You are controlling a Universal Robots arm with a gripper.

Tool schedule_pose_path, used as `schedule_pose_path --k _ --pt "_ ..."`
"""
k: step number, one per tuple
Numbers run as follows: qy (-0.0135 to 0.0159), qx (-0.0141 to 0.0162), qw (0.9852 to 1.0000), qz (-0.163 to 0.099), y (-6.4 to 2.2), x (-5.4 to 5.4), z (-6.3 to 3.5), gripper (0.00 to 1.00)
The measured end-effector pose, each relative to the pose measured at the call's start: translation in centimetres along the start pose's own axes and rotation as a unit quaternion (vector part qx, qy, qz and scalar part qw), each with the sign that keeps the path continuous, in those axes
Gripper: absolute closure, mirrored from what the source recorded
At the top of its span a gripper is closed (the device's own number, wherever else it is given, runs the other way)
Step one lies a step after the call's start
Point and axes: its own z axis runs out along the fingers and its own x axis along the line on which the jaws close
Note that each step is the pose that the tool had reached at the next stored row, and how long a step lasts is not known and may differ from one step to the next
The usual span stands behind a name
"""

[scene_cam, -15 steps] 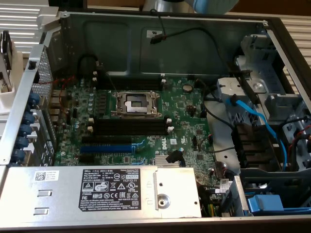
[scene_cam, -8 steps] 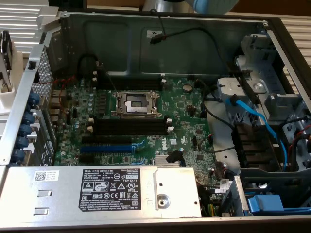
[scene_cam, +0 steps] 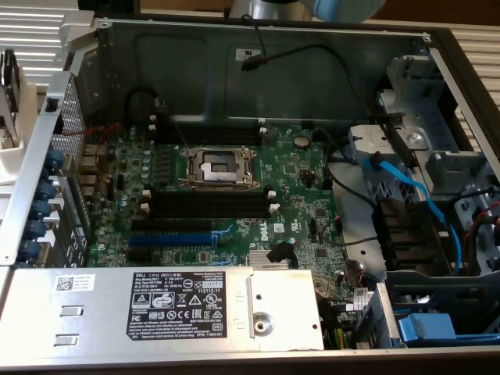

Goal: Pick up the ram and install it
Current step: 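Pick up the ram and move it above insertion slot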

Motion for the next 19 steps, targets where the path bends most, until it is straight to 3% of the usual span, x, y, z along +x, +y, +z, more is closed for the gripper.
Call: schedule_pose_path --k 3,19 --pt "-0.0045 0.0011 1.0 0.0 -1.06 0.3 -0.4 0.88" --pt "-0.0185 0.0044 0.9998 -0.001 -8.0 2.1 -2.3 0.88"
